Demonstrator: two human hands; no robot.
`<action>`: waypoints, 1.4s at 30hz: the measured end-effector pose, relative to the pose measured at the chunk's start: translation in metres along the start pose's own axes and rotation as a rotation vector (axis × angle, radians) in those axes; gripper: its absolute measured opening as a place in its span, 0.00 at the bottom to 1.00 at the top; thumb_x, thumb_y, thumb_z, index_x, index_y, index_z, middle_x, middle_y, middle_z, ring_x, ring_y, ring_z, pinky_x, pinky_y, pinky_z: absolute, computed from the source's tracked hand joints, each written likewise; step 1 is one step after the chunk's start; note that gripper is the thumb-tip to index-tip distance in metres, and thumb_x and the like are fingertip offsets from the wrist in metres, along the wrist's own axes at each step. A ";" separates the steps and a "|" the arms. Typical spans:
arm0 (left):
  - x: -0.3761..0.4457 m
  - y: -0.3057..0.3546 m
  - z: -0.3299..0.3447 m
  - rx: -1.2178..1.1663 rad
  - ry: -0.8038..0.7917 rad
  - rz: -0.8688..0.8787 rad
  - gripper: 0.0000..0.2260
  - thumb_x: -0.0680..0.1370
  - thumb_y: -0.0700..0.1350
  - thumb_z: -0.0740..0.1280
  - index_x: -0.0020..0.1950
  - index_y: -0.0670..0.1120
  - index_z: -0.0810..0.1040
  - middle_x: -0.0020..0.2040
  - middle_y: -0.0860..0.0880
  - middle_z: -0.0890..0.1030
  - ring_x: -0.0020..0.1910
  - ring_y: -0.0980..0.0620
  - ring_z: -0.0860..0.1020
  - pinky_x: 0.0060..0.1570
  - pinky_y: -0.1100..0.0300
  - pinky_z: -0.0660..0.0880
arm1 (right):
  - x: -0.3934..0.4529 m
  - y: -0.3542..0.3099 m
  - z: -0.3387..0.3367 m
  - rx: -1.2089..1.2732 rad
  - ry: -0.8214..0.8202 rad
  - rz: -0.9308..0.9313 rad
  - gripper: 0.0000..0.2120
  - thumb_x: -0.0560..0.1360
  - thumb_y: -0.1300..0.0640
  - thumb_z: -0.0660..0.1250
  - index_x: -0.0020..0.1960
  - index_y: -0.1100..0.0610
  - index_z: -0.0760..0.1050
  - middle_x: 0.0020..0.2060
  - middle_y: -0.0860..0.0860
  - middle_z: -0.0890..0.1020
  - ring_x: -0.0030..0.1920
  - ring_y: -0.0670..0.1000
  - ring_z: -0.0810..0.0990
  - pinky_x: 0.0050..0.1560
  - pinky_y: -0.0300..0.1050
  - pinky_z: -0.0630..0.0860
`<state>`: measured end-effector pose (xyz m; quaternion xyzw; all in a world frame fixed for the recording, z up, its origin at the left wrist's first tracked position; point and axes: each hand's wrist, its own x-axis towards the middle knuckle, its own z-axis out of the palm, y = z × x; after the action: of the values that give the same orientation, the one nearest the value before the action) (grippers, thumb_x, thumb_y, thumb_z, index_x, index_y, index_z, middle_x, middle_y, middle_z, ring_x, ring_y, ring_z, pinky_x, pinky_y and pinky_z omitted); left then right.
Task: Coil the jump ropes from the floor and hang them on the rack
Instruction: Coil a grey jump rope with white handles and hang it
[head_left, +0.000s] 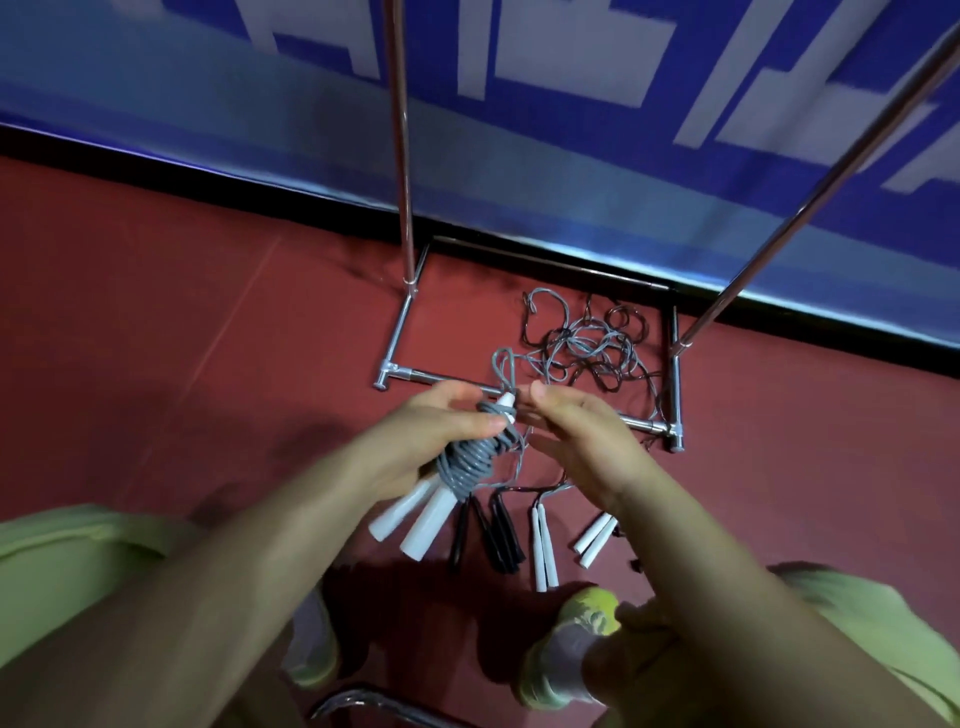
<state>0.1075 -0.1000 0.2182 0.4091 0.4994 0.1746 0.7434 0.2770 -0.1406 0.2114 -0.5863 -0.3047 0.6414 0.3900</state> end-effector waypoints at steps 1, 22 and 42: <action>-0.004 0.006 0.001 -0.011 0.019 0.014 0.28 0.64 0.39 0.77 0.62 0.43 0.72 0.47 0.44 0.80 0.45 0.48 0.80 0.55 0.48 0.76 | -0.004 -0.006 0.002 0.011 -0.011 -0.023 0.15 0.71 0.48 0.70 0.53 0.56 0.80 0.51 0.52 0.83 0.56 0.50 0.79 0.64 0.50 0.68; -0.064 0.244 0.022 0.019 -0.139 0.248 0.13 0.74 0.54 0.65 0.48 0.45 0.77 0.38 0.47 0.75 0.37 0.51 0.74 0.31 0.58 0.78 | -0.038 -0.265 0.027 -0.017 0.126 -0.560 0.04 0.80 0.62 0.62 0.47 0.56 0.72 0.41 0.50 0.80 0.40 0.48 0.80 0.43 0.47 0.79; -0.056 0.386 0.011 0.114 -0.015 0.474 0.20 0.75 0.60 0.65 0.58 0.47 0.78 0.48 0.46 0.81 0.46 0.50 0.79 0.34 0.60 0.75 | 0.002 -0.450 0.052 0.407 0.036 -0.650 0.11 0.77 0.67 0.63 0.59 0.62 0.73 0.36 0.52 0.83 0.36 0.49 0.80 0.40 0.46 0.77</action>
<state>0.1501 0.0915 0.5560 0.5576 0.3929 0.3125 0.6611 0.2894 0.0937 0.5986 -0.3808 -0.3341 0.5210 0.6870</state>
